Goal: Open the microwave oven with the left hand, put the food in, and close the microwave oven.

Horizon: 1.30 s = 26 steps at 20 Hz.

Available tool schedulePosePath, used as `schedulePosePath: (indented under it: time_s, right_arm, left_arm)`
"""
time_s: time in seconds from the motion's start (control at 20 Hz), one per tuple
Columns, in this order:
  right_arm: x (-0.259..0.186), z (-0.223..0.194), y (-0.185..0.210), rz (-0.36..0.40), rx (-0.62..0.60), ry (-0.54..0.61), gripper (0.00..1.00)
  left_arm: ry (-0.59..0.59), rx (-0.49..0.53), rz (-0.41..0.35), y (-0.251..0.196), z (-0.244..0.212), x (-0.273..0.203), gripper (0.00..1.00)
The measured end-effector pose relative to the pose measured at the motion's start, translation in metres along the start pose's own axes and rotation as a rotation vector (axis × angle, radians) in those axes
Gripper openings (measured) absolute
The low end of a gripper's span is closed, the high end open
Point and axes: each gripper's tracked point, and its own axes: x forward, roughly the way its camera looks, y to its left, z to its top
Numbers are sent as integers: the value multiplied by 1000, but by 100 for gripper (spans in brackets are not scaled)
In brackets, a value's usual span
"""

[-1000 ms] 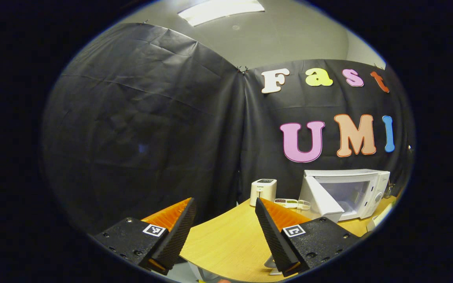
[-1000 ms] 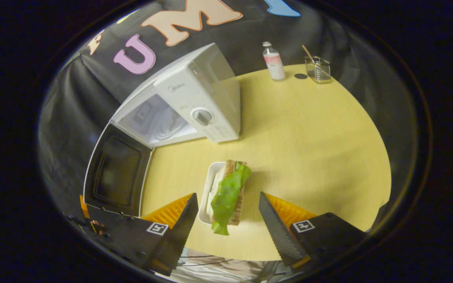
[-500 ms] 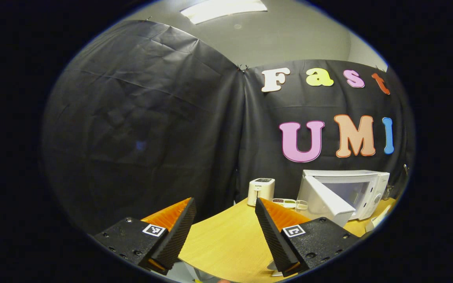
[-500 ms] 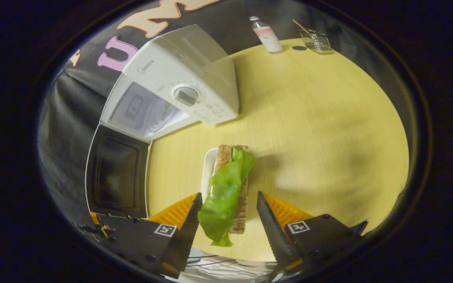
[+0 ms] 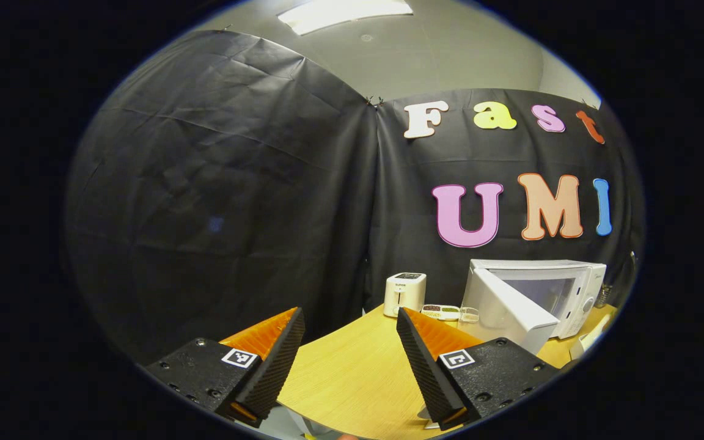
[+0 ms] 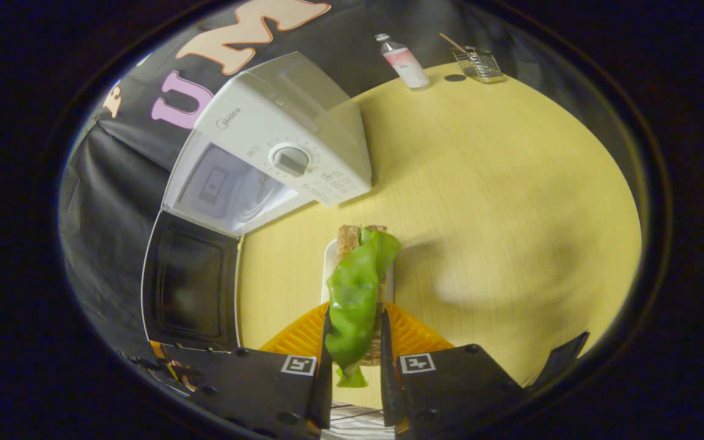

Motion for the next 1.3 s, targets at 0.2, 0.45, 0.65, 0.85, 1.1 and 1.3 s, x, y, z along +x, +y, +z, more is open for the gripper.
schedulePosePath:
  time_s: [0.2,0.45,0.65,0.85,1.1,1.3]
  right_arm:
    - [-29,8,33,110,15,-72,35]
    - [-60,3,95,266,25,-172,35]
    - [-61,-10,148,368,39,-290,35]
    - [-37,-21,189,449,158,-427,35]
    - [9,-9,224,432,267,-609,34]
    - [54,21,239,352,290,-701,34]
  left_arm:
    - [-7,6,4,3,3,-2,88]
    - [-5,9,4,3,4,-2,93]
    - [2,14,8,8,1,0,93]
    - [8,21,22,15,-2,-1,92]
    - [15,26,27,17,-3,0,93]
    - [26,21,28,19,-6,0,88]
